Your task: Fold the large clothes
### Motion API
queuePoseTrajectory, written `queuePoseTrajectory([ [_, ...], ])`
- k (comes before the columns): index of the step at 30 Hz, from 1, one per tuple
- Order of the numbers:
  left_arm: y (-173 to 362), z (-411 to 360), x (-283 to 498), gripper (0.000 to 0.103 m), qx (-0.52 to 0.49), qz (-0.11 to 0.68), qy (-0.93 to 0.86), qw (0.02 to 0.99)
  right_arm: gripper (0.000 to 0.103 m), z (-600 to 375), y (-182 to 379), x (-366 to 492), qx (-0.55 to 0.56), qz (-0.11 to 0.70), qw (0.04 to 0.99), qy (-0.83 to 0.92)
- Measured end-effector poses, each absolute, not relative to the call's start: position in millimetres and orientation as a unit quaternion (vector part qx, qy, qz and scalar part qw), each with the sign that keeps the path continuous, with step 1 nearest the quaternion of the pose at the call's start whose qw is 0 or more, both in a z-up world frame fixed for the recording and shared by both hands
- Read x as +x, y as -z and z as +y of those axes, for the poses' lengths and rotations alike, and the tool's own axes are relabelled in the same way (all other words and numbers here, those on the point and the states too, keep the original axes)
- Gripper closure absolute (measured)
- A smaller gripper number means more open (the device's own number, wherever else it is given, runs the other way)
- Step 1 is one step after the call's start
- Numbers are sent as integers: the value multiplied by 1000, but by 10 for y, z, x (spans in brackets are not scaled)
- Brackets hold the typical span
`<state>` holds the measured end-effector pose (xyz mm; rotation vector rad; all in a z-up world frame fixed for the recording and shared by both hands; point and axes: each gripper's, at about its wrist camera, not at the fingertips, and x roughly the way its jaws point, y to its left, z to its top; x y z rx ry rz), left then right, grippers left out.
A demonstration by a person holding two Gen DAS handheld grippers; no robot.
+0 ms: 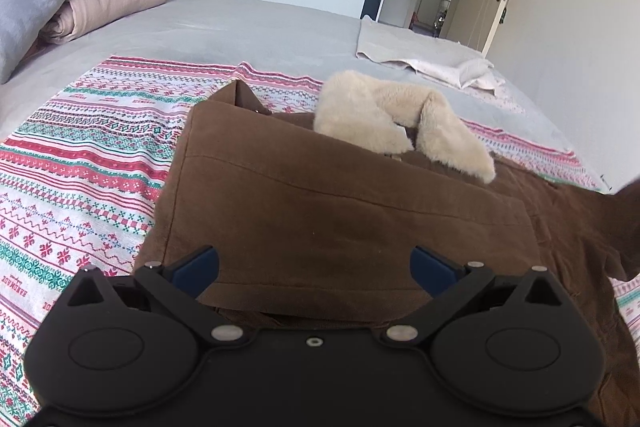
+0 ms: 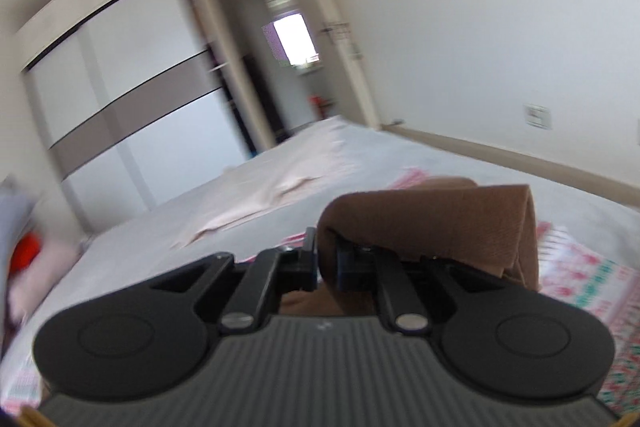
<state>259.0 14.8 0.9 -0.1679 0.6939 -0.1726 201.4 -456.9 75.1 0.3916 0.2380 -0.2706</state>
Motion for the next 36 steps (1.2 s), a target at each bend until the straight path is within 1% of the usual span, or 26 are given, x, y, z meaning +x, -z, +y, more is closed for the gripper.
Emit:
queuePoseTrajectory([
  [6,-42,261,2575,0,-97,336,83,933,96,-3559,-827,2377,104,167,980,35],
  [9,-27,311,2584,0,-103,338,77,932,96,-3004,-712,2532,55,202,978,-26],
  [11,-8,329,2593,0,-107,341,73,931,92,-2675,-544,2650,33,237,969,-64],
  [12,2,330,2596,0,-109,343,73,930,88,-2526,-414,2721,24,262,962,-79],
  [13,12,329,2598,0,-110,345,73,929,79,-2395,-265,2790,17,290,953,-90],
  [14,20,321,2598,0,-111,347,74,928,72,-2260,-116,2820,7,317,943,-98],
  [15,27,308,2599,0,-111,349,74,928,57,-2142,44,2832,-5,342,934,-104],
  [16,31,295,2596,0,-110,350,76,927,53,-2071,160,2853,-17,361,927,-104],
  [17,29,277,2592,0,-108,350,78,927,52,-1983,242,2808,-35,373,922,-103],
  [20,11,230,2594,0,-104,346,89,928,47,-1918,124,2719,-68,364,923,-105],
  [22,-6,195,2602,0,-108,344,97,928,33,-2077,-79,2585,-40,346,930,-118],
  [24,-28,124,2612,0,-108,342,117,926,25,-2338,-279,2434,10,327,935,-134],
  [25,-41,69,2615,0,-107,340,128,926,22,-2476,-367,2364,40,316,938,-138],
  [28,-78,-161,2598,0,-89,324,170,926,21,-2877,-529,2196,121,294,938,-135],
  [30,-94,-408,2552,0,-56,313,207,925,21,-3104,-574,2151,157,284,939,-118],
  [36,4,-1378,2335,0,108,258,287,916,21,-3682,-490,2062,221,273,935,-56],
])
